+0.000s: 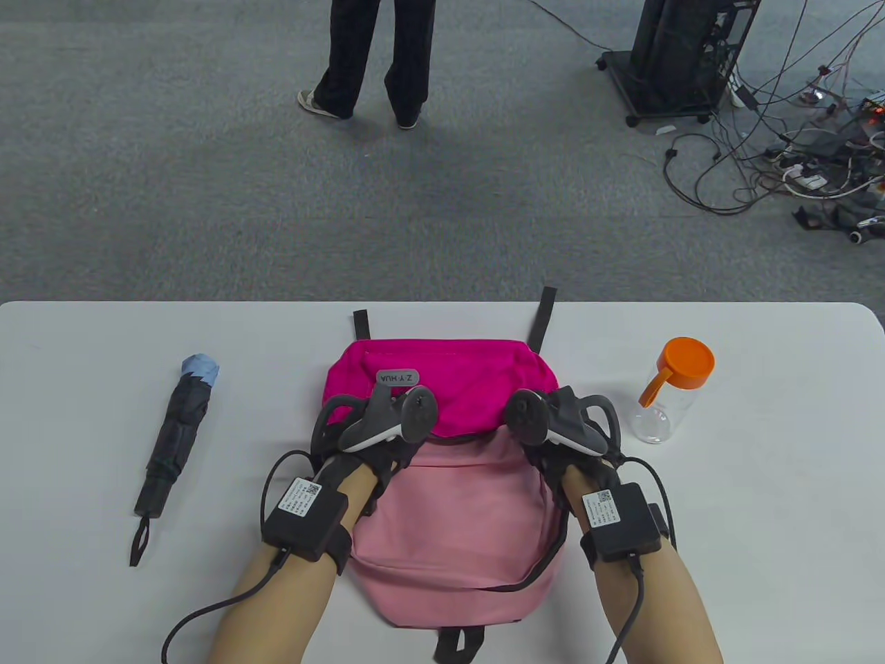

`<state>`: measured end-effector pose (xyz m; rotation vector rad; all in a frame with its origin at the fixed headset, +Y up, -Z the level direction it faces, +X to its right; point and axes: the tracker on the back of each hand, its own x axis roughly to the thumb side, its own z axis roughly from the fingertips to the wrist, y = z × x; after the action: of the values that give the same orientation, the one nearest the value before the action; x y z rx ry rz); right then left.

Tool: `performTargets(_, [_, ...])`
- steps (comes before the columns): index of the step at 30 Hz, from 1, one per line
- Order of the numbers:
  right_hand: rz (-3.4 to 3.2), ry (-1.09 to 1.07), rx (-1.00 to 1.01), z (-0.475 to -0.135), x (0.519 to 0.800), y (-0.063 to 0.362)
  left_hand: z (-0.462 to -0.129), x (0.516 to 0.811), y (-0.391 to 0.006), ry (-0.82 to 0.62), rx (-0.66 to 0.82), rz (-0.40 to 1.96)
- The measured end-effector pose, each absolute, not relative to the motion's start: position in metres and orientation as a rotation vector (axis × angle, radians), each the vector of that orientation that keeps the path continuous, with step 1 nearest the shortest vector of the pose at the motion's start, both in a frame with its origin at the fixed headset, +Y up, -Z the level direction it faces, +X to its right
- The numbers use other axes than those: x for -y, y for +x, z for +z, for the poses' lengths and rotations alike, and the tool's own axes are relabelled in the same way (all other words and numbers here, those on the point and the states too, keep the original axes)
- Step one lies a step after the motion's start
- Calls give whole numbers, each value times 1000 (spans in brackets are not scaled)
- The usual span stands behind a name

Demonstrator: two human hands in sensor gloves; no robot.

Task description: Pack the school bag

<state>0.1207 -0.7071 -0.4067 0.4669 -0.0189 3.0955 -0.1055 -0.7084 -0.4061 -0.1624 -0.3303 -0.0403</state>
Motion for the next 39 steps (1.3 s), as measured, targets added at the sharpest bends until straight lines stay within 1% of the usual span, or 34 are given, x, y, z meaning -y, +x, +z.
performTargets(2, [3119,430,23,-406,698,124,-407,708,-109,-170,324,-7])
performTargets(7, [2990,427,158,-395,671,135,-410,705,-109,-182,334,25])
performTargets(8, [2964,423,196,-392,666,137,-410,698,-106,-219,325,15])
performTargets(9, [2941,417,217,-391,662,138,-409,693,-103,-227,326,6])
performTargets(11, [2889,401,228,-388,656,138,-408,677,-94,-196,348,-18])
performTargets(12, [2859,387,230,-386,652,139,-406,667,-87,-169,373,-8])
performTargets(15, [2769,362,255,-384,647,137,-399,651,-61,-111,452,58])
performTargets(17, [2731,326,254,-383,648,137,-397,650,-43,-105,507,112])
performTargets(22, [2528,193,201,-382,653,139,-409,662,-8,-120,481,103])
performTargets(26, [2543,194,229,-380,651,143,-414,668,0,-44,473,281])
performTargets(27, [2538,192,243,-380,650,145,-416,669,2,-42,480,280])
performTargets(30, [2459,218,203,-380,651,151,-417,667,4,-14,476,225])
performTargets(32, [2584,123,199,-377,652,154,-417,667,3,-4,461,181])
performTargets(33, [2688,135,184,-377,655,155,-417,668,2,4,461,159])
performTargets(36, [2811,126,-19,-375,676,152,-416,670,0,-10,432,144])
performTargets(39, [2762,130,-61,-374,693,143,-414,670,1,-8,416,119])
